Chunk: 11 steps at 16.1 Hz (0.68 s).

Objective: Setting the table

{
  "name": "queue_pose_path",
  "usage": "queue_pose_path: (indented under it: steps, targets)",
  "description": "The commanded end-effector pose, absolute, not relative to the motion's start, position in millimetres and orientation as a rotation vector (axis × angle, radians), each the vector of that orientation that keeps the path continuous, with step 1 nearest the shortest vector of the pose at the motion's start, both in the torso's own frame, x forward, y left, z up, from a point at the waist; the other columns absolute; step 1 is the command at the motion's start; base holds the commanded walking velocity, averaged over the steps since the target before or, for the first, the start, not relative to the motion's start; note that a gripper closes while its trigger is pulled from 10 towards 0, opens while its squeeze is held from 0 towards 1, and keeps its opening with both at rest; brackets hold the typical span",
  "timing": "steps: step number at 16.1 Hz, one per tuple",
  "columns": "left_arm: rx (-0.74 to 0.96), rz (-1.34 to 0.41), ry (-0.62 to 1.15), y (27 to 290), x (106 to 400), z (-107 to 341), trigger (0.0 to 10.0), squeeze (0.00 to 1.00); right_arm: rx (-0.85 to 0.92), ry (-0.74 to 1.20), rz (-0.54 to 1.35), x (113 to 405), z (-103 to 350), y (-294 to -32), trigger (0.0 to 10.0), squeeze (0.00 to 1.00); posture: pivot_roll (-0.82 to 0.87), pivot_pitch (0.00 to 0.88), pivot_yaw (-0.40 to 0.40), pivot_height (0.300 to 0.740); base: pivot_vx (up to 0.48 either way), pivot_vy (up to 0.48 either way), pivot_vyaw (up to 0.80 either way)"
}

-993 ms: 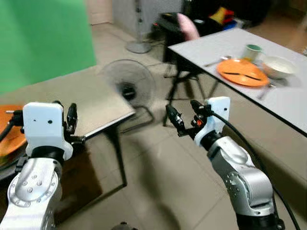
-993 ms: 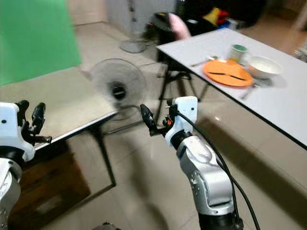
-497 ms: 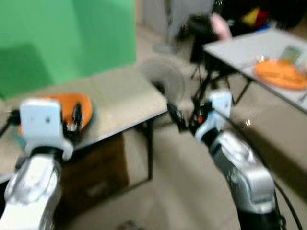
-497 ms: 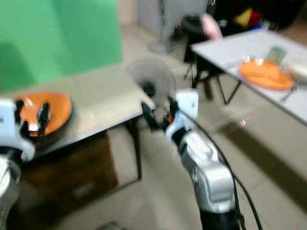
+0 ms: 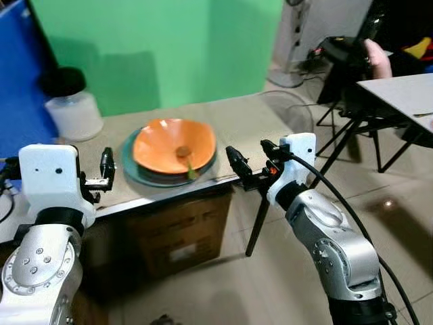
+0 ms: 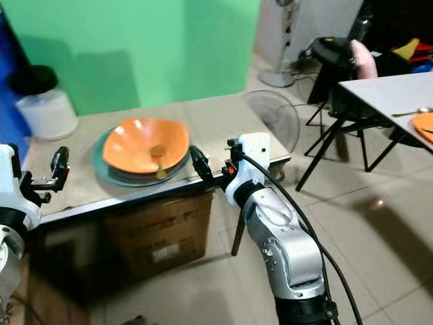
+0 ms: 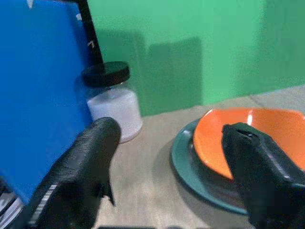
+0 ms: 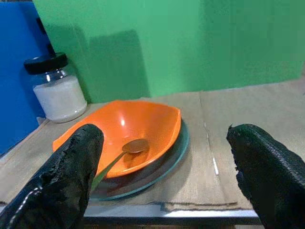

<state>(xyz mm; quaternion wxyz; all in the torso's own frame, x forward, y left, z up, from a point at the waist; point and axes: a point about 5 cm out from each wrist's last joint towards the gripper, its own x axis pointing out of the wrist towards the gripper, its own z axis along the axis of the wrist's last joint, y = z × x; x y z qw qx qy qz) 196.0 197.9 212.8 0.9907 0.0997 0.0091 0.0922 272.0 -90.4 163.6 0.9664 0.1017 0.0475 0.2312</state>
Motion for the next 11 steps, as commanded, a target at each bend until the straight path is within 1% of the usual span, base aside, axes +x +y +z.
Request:
queue_pose_path:
  steps: [1, 3, 8, 10, 11]
  targets:
    - [0.187, 0.171, -0.002, 193.8, 195.7, 214.9, 10.0, 1.0, 0.217, 0.106, 0.433, 272.0, 163.2, -98.9, 10.0, 0.0, 0.07, 0.022, -0.022, 0.74, 0.0, 0.0, 0.0]
    - [0.166, 0.162, -0.006, 192.0, 193.9, 214.2, 10.0, 1.0, 0.215, 0.106, 0.426, 271.8, 164.1, -100.8, 10.0, 0.0, 0.07, 0.025, -0.026, 0.74, 0.343, 0.0, 0.0]
    - [0.175, 0.161, -0.009, 191.1, 192.5, 214.8, 10.0, 1.0, 0.209, 0.113, 0.428, 271.2, 164.3, -101.0, 10.0, 0.0, 0.07, 0.027, -0.029, 0.74, 0.442, 0.0, 0.0]
    - [0.188, 0.161, -0.023, 192.4, 192.9, 218.6, 10.0, 1.0, 0.175, 0.107, 0.445, 272.3, 165.8, -98.6, 10.0, 0.0, 0.07, 0.025, -0.029, 0.74, 0.454, 0.0, 0.0]
    - [0.193, 0.159, -0.028, 192.8, 193.1, 219.9, 10.0, 1.0, 0.172, 0.104, 0.444, 273.0, 166.2, -97.9, 10.0, 0.0, 0.08, 0.026, -0.029, 0.74, 0.458, 0.0, 0.8]
